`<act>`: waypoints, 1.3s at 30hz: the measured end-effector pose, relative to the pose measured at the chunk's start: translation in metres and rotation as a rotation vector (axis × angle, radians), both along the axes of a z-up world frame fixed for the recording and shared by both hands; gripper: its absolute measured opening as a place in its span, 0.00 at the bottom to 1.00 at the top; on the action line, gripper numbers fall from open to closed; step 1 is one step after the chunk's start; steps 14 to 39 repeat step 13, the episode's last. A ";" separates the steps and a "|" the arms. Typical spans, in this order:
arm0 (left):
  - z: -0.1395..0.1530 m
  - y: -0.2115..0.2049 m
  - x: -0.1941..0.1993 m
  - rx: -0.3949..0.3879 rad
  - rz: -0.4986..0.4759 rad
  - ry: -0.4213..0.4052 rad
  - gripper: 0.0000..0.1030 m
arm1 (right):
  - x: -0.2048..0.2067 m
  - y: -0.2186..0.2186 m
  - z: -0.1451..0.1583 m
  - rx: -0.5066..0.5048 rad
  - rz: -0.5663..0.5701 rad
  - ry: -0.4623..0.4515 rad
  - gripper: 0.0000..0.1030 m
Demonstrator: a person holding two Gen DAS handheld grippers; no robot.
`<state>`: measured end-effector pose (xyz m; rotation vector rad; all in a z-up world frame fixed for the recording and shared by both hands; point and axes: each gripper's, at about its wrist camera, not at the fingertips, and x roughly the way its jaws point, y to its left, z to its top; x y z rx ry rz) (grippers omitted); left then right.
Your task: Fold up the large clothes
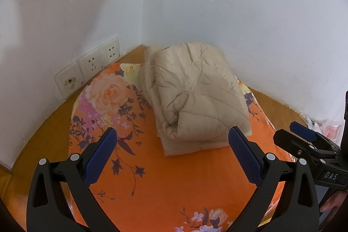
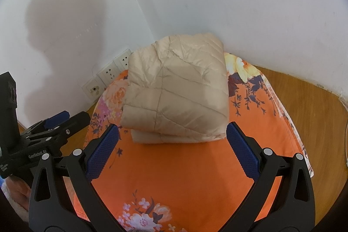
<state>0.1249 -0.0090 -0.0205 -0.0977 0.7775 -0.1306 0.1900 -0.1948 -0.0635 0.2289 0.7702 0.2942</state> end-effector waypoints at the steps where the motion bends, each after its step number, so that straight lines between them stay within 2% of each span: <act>1: 0.000 0.000 0.000 0.000 -0.002 -0.001 0.94 | 0.000 0.000 0.000 0.000 0.001 0.000 0.96; 39: -0.004 -0.004 0.003 0.007 -0.012 0.011 0.94 | -0.001 -0.001 -0.003 0.005 -0.007 0.016 0.96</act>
